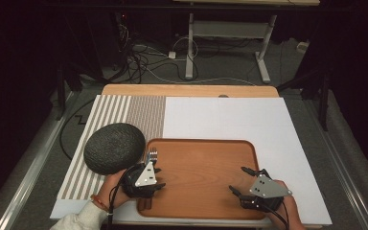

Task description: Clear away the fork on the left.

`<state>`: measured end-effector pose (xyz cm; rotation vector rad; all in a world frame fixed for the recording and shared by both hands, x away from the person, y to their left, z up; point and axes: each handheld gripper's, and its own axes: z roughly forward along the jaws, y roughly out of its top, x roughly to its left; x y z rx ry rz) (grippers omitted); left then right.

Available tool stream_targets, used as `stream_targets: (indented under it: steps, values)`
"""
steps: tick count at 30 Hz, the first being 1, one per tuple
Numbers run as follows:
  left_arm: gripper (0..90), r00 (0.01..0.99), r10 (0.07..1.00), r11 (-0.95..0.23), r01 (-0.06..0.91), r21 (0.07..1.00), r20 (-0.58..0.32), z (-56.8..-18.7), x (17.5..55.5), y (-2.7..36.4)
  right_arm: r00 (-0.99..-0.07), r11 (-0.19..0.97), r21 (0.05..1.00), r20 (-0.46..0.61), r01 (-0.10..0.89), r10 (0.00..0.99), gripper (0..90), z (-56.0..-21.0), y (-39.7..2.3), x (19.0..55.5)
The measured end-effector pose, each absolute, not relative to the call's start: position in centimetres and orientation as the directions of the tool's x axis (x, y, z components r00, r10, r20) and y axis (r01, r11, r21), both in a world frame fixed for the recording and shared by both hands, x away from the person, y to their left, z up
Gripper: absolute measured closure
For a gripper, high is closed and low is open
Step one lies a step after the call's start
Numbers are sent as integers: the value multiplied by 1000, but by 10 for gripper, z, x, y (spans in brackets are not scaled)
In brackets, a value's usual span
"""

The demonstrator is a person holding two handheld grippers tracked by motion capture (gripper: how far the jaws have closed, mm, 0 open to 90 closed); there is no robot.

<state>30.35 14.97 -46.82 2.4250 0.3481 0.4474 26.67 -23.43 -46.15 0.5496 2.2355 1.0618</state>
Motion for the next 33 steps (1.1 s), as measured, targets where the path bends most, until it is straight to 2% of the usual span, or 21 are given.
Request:
stream_targets:
  steps: [4, 5, 6, 8, 17, 24, 33]
  values:
    - [382, 891, 375, -720, 107, 686, 255, -463, 300, 148, -736, 593, 798, -335, 111, 588, 303, -461, -235, 267]
    - [297, 879, 390, -712, 98, 696, 275, -463, 299, 147, -736, 593, 797, -335, 110, 588, 303, -461, -235, 267]
    - [281, 874, 394, -707, 91, 701, 285, -461, 298, 147, -737, 593, 798, -335, 109, 587, 303, -461, -235, 267]
    - [292, 873, 393, -704, 84, 706, 288, -460, 298, 147, -737, 594, 797, -337, 107, 585, 303, -461, -234, 267]
    - [230, 828, 424, -691, 33, 722, 368, -451, 293, 150, -733, 583, 806, -336, 101, 592, 303, -460, -235, 266]
    - [230, 805, 447, -675, 18, 738, 389, -445, 291, 157, -726, 560, 823, -329, 93, 604, 301, -458, -237, 266]
    - [231, 785, 463, -679, 15, 734, 412, -440, 288, 167, -714, 530, 844, -319, 85, 623, 252, -455, -239, 265]
